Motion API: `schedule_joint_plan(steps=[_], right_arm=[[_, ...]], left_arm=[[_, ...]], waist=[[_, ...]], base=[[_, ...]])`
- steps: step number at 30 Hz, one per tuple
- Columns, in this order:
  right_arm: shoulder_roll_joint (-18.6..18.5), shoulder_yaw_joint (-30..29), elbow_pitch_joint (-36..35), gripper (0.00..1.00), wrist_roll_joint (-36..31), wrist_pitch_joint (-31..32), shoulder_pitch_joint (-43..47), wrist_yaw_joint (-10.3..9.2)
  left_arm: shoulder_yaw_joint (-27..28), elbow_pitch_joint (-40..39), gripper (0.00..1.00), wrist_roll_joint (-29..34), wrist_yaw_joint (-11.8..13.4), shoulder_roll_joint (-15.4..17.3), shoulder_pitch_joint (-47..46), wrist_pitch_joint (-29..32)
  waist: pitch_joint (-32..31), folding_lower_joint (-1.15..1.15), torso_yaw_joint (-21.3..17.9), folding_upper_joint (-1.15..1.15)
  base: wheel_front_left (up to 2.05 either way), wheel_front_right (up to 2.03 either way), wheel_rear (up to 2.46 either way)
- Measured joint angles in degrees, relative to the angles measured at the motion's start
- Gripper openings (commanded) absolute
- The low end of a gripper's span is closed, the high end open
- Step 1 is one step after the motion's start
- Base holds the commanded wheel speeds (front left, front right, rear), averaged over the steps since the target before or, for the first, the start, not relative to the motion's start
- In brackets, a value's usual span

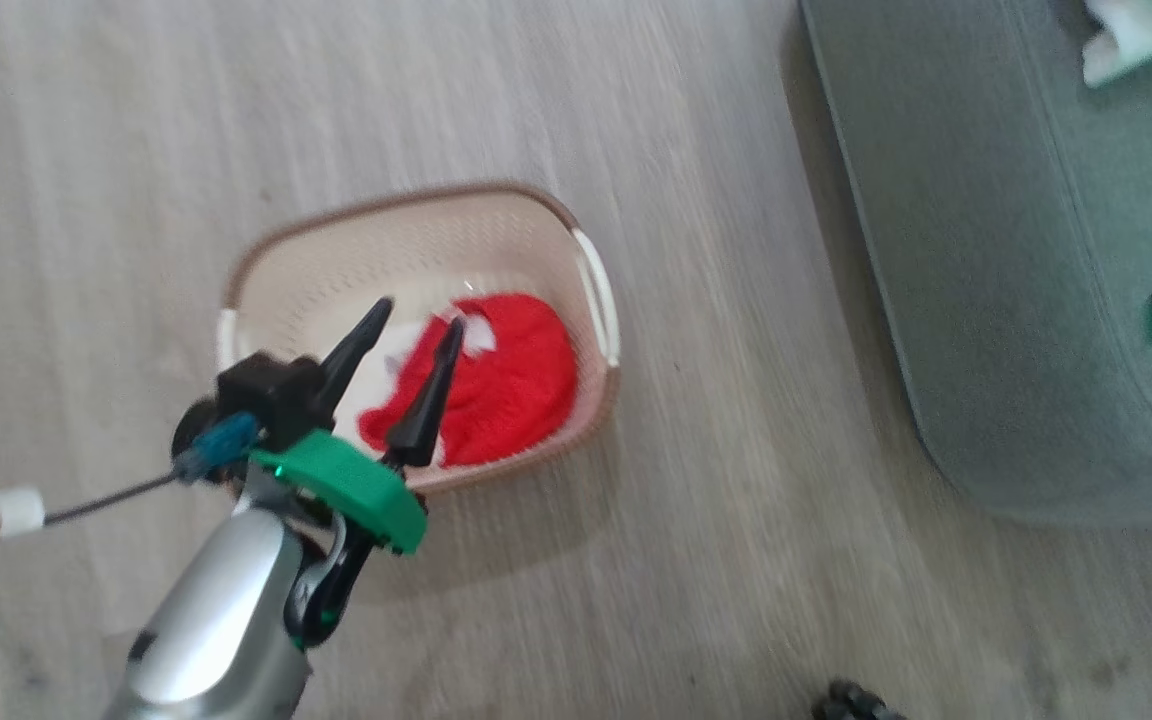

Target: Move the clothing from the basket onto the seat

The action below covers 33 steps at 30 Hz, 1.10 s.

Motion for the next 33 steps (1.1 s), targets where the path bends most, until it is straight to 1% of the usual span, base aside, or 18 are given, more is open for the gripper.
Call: schedule_joint_plan(steps=[5,9,10,14,18,24,33], right_arm=[[4.6,1.4,-7.8,1.00,0.6,0.0,9.5,0.00],[8.4,3.1,-11.5,1.00,0.8,0.0,15.8,0.00],[8.4,3.1,-11.5,1.00,0.8,0.0,15.8,0.00],[10.0,5.3,-12.3,1.00,0.8,0.0,19.0,0.00],[10.8,7.0,-12.3,1.00,-0.5,0.0,20.2,0.00],[12.1,8.3,-10.2,1.00,-1.4,0.0,23.0,0.00],[12.5,10.6,-8.5,1.00,0.3,0.0,25.3,0.00]], left_arm=[[6.4,1.4,1.00,1.1,-0.1,-2.9,3.5,0.0],[12.1,1.8,1.00,3.3,-0.5,-4.3,5.3,0.0],[12.1,1.8,1.00,3.3,-0.5,-4.3,5.3,0.0],[16.5,2.4,1.00,5.6,-0.6,-4.9,7.5,0.0],[19.7,3.0,1.00,7.5,-1.0,-5.7,10.0,0.0],[22.6,3.2,1.00,9.6,-1.4,-6.6,11.6,0.0],[23.6,3.4,1.00,10.6,-1.5,-7.4,13.2,0.0]], waist=[[-4.6,0.00,4.0,0.00],[-8.0,0.00,7.8,0.00],[-8.0,0.00,7.8,0.00],[-11.4,0.00,10.7,0.00],[-14.7,0.00,12.5,0.00],[-18.2,0.00,13.1,0.00],[-20.3,0.00,10.4,0.00]], base=[[0.00,0.00,0.00],[0.00,0.00,0.00],[0.00,0.00,0.00],[0.00,0.00,0.00],[0.00,0.00,0.00],[0.00,0.00,0.00],[0.00,0.00,0.00]])
